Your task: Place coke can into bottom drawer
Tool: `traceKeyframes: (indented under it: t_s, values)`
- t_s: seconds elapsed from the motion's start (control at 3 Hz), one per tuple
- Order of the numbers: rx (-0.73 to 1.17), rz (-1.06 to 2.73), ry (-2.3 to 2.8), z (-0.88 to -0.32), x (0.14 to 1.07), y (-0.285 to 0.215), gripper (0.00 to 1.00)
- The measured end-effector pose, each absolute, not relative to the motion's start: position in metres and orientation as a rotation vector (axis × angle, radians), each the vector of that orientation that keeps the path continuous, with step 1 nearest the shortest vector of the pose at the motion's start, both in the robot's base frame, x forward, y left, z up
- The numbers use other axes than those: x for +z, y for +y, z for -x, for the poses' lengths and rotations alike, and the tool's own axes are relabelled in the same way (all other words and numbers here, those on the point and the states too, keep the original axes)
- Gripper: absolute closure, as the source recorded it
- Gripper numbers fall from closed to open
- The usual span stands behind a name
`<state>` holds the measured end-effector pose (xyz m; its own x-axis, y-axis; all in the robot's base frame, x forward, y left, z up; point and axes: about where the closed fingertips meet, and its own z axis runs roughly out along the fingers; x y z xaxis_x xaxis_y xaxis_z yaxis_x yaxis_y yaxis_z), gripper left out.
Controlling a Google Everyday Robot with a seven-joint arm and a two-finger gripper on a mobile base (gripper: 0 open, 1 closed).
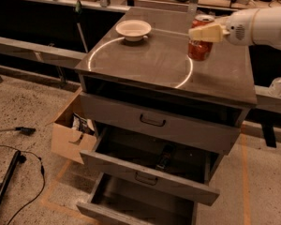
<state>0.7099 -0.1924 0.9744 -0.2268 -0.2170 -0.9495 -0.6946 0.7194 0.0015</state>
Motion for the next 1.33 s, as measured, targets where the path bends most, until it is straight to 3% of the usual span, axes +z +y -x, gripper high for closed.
traceKeyframes:
  t_s: [0.67,1.33]
  values:
    - [0.503,0.824,1.735,-0.576,0.972,-0.197,1.00]
    - [0.490,0.817,1.775,-0.555,0.948,-0.198,1.00]
